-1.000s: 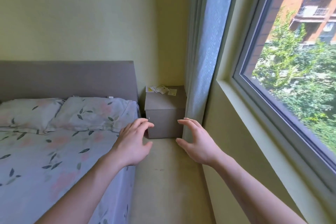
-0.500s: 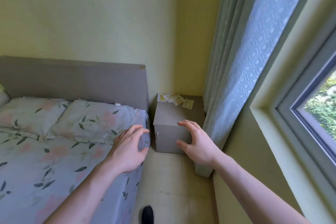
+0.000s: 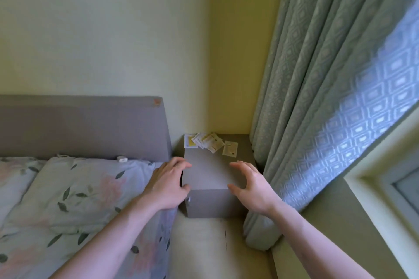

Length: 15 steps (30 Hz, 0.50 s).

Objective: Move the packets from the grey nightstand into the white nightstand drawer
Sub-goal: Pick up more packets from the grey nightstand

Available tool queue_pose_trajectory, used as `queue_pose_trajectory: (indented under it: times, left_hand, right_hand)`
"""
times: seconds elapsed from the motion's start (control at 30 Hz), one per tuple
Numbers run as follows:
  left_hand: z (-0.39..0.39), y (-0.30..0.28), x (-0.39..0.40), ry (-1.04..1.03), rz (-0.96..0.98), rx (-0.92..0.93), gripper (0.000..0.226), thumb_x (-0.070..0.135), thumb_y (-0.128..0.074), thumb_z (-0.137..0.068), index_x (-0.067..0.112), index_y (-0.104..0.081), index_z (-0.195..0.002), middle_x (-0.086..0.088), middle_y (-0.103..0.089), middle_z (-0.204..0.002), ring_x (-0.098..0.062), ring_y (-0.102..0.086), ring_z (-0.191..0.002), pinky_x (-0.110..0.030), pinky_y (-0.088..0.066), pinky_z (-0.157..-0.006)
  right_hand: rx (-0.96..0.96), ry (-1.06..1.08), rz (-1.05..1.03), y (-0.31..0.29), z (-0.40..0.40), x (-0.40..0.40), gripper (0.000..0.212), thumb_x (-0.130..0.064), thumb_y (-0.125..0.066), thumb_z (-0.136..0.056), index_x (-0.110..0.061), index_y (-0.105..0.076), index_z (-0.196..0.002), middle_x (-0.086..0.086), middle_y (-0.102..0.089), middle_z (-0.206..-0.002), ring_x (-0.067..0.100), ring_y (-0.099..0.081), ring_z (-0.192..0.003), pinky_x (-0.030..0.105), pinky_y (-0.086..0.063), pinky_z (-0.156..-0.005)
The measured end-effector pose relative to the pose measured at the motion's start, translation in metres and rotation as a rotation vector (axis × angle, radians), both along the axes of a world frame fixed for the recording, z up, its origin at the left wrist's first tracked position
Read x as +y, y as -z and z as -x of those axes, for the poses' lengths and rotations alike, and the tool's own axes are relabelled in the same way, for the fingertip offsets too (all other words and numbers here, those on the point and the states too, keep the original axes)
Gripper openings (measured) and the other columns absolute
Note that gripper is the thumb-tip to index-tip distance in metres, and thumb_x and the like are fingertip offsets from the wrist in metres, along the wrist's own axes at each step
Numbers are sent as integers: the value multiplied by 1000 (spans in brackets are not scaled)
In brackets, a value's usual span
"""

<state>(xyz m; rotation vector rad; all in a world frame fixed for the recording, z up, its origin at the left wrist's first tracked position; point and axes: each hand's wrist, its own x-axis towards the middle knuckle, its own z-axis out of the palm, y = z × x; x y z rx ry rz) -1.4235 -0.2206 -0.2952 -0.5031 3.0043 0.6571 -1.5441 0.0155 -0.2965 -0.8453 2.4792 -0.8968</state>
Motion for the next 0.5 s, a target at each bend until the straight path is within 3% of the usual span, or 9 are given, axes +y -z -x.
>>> queue_pose_trajectory:
  times: [0.3, 0.5]
  left_hand:
    - [159, 58, -62, -2, -67, -113, 54, 31, -63, -87, 28, -51, -139, 11, -45, -143, -18, -49, -130, -30, -38, -109]
    - [251, 100, -96, -82, -157, -251, 53, 33, -63, -87, 29, -51, -139, 9, -44, -143, -17, -50, -131, -31, -38, -110]
  right_hand:
    - [-146, 64, -64, 55, 153, -62, 63, -31, -67, -94, -27, -42, -151, -5, -37, -156, 13, -39, -143, 15, -27, -110]
    - [-305, 113, -94, 100, 257, -98, 58, -31, -68, -94, -32, -44, -147, -8, -36, -156, 14, -41, -141, 26, -35, -114]
